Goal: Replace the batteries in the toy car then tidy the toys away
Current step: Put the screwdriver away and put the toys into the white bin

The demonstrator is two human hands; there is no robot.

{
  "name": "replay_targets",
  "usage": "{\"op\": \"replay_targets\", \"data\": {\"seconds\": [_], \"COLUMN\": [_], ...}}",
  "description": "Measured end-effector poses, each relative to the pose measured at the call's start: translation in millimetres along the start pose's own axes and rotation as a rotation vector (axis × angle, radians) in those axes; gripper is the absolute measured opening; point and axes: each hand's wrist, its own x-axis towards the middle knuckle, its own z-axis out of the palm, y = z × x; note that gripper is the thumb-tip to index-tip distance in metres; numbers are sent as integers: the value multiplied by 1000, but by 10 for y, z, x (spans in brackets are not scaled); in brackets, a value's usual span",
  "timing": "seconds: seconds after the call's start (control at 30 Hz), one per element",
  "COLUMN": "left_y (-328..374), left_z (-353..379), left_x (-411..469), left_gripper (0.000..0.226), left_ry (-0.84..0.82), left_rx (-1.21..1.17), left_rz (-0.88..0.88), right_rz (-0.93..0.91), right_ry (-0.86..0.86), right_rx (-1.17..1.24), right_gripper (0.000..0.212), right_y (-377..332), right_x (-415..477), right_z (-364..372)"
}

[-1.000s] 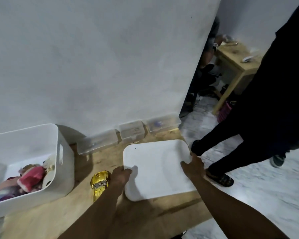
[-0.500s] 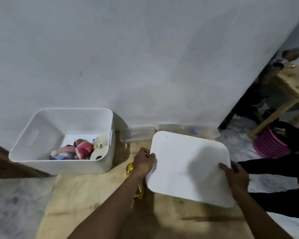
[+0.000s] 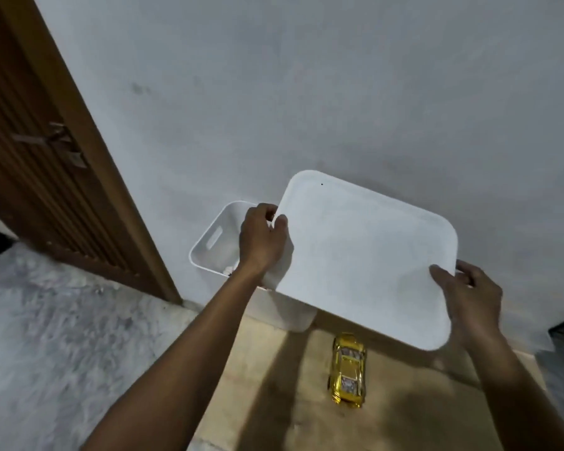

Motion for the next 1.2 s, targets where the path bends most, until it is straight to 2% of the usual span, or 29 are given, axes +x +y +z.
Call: {"op": "replay_targets", "data": {"seconds": [0.17, 0.3, 0.4, 0.57, 0.73, 1.07, 1.2], "left_y": [-670, -1049, -1229, -1398, -1531, -1713, -1797], "left_z": [-512, -666, -726, -735, -707, -631, -549], "left_x": [688, 1000, 1186, 1398, 1371, 1371, 1316], "left_gripper": [29, 30, 29, 32, 34, 39, 54], "left_ry": [-10, -50, -107, -208, -276, -305, -378], "left_rx": [254, 410, 461, 428, 387, 238, 328], "left_rz": [-83, -98, -117, -172, -215, -243, -193], "right_rz": [-4, 18, 11, 4, 31, -24, -90], "right_ry": [-203, -280, -312, -306, -338, -304, -302], "right_rx": [-72, -197, -296, -361, -411, -412, -596], "right_gripper": [50, 36, 34, 46, 41, 43, 62], "right_y": [-125, -157, -121, -43, 48, 179, 219], "right_x": [26, 78, 153, 198, 163, 128, 49], "right_z": [925, 1457, 1708, 1892, 1884, 1967, 2037]}}
